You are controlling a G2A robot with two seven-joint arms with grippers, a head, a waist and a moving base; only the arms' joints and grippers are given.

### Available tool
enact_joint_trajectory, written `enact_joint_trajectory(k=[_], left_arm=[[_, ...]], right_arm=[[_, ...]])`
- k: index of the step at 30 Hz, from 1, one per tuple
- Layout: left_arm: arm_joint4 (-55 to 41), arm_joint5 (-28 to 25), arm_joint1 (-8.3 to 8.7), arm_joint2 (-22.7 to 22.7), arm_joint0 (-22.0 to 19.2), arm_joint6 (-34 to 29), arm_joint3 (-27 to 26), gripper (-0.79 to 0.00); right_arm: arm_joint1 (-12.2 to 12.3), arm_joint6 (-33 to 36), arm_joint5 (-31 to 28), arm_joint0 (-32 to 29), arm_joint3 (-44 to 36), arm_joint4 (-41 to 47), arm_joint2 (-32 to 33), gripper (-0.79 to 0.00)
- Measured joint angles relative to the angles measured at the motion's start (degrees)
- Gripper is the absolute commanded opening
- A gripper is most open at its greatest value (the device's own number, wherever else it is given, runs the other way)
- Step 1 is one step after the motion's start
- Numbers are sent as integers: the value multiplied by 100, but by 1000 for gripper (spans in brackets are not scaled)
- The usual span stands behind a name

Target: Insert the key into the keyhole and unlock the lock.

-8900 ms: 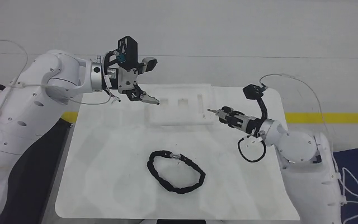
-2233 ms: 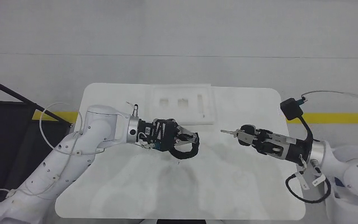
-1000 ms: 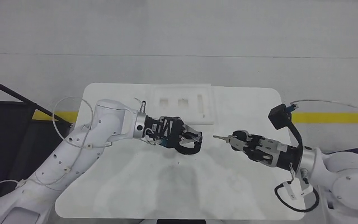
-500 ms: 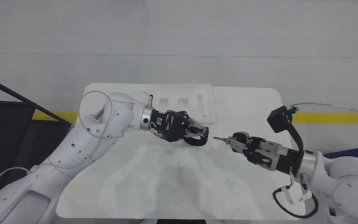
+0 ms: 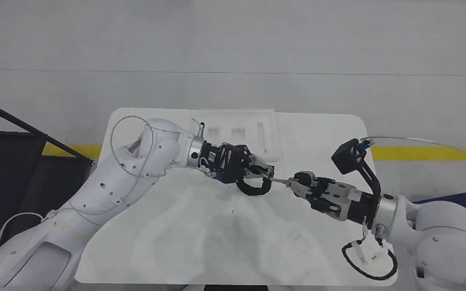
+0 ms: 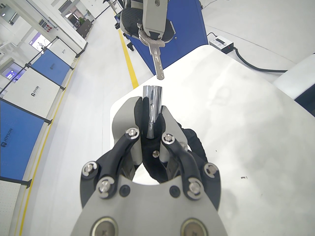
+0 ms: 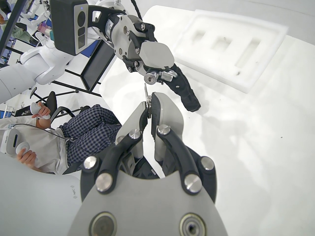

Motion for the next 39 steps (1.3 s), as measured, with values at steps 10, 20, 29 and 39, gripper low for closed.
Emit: enact_joint_trajectory(k=[10,20,29,39], left_arm=[[-51,-96,-54,-15,-17,-18,88,-785],[-56,-164,-102,-19,-31,-21,138,-785],[-78,-193,-136,-45,-21,-39,166,-785],[-96,-218,-153,-126,6,-247,86,-785]], right_arm=[[47,-178,55,-11,0,-157,-83,-785],[87,-343,91,-43,0,-206,-112,-785],[126,-402,126,-24,0,-353,-166,-785],[158,-428,264,55,0,-462,-331,-785]])
